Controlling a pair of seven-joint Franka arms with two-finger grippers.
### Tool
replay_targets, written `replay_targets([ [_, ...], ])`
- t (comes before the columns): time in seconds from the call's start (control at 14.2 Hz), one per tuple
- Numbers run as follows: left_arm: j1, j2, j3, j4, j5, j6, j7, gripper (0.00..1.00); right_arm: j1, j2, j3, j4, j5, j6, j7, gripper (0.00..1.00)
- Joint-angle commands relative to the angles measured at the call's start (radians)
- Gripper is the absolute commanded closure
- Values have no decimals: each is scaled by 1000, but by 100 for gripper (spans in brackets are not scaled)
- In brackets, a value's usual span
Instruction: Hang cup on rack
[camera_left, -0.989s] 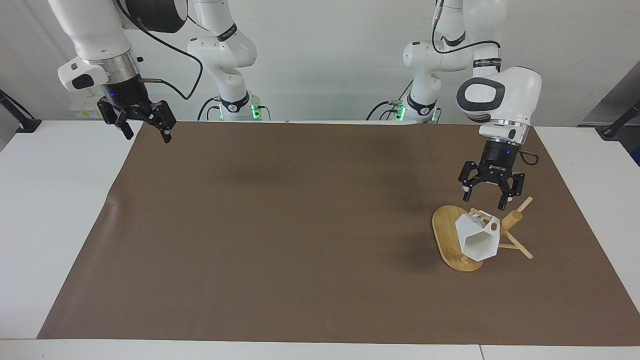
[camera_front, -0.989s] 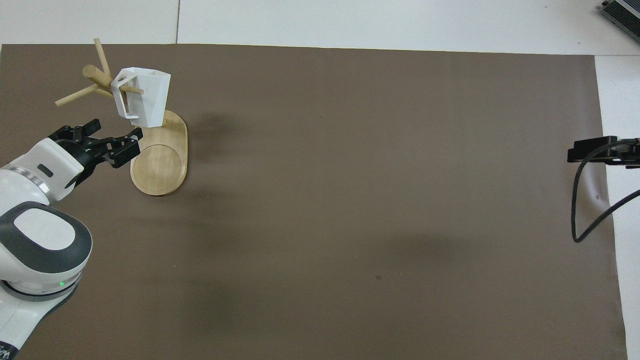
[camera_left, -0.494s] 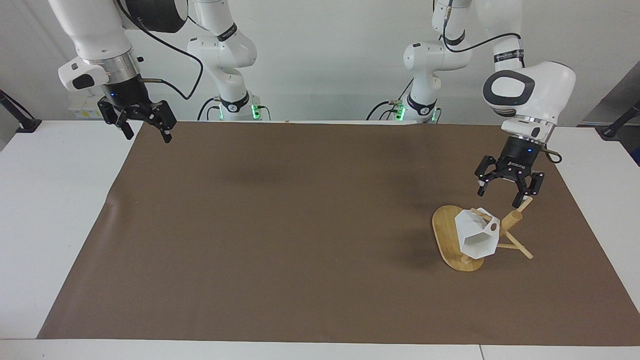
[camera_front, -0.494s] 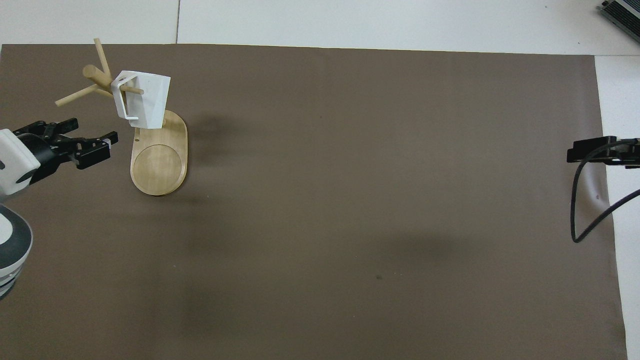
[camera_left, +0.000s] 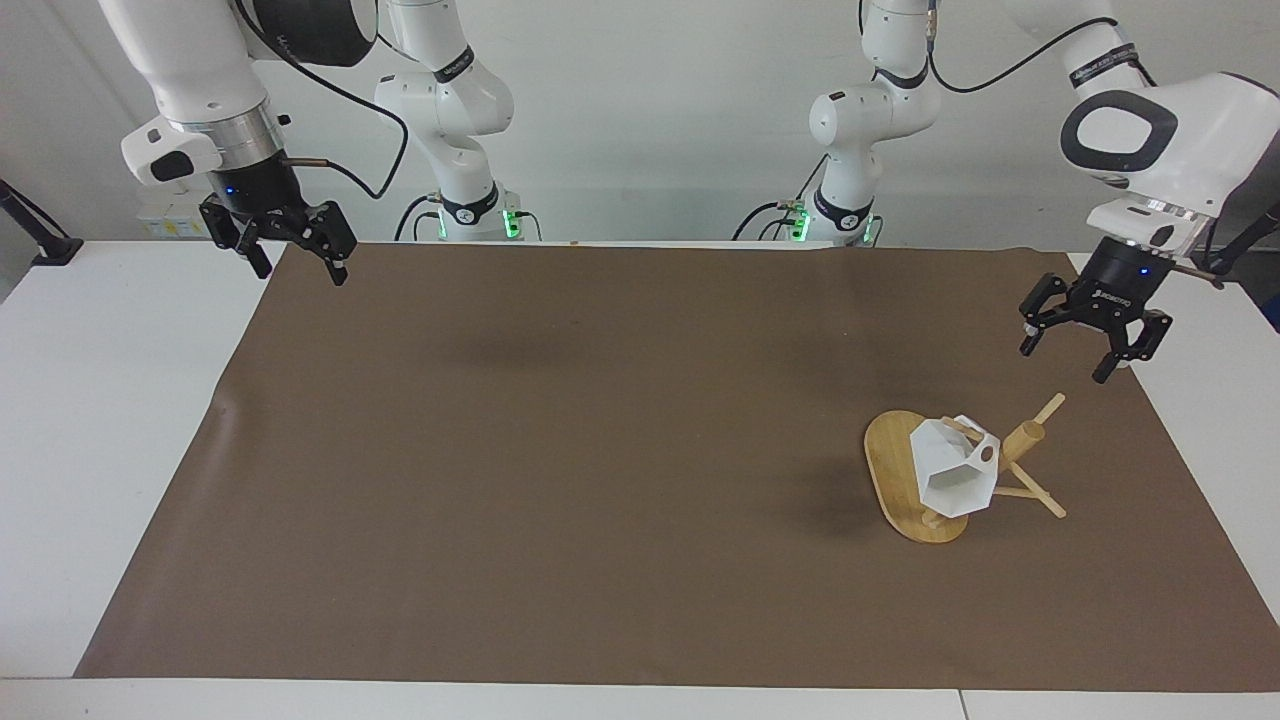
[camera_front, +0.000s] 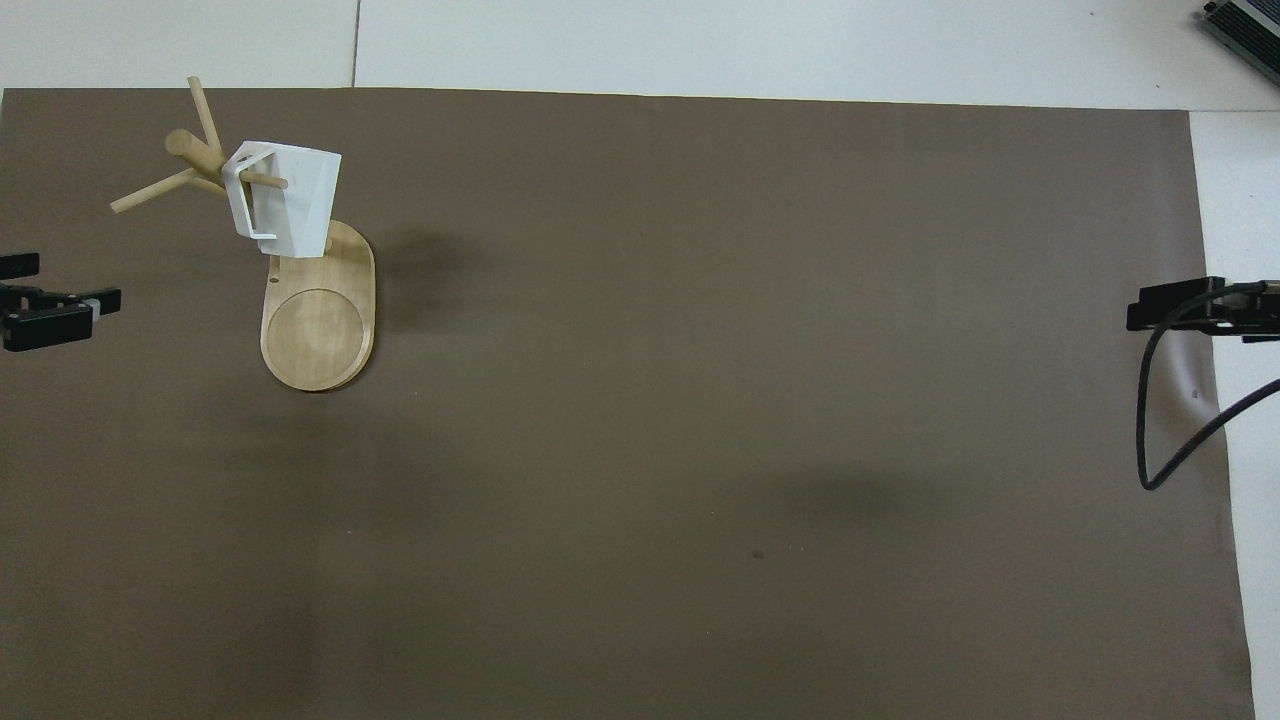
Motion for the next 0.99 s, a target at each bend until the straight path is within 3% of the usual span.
replay_targets([
  [0.0,-4,6,-16,139,163,-177,-226,0,-20,-25,13,-28,60,-9,-24,0],
  [0.35,-106,2,-39,255,306,-388,-547,0,-22,-22,13,-25,60,-9,-20,0],
  [0.56,-117,-4,-39,305,338,-543,-669,0,-22,-22,13,-25,60,-9,-20,0],
  [0.92,-133,-23,-40,289,355,-536,-669,0,-16,-22,13,-25,60,-9,-20,0],
])
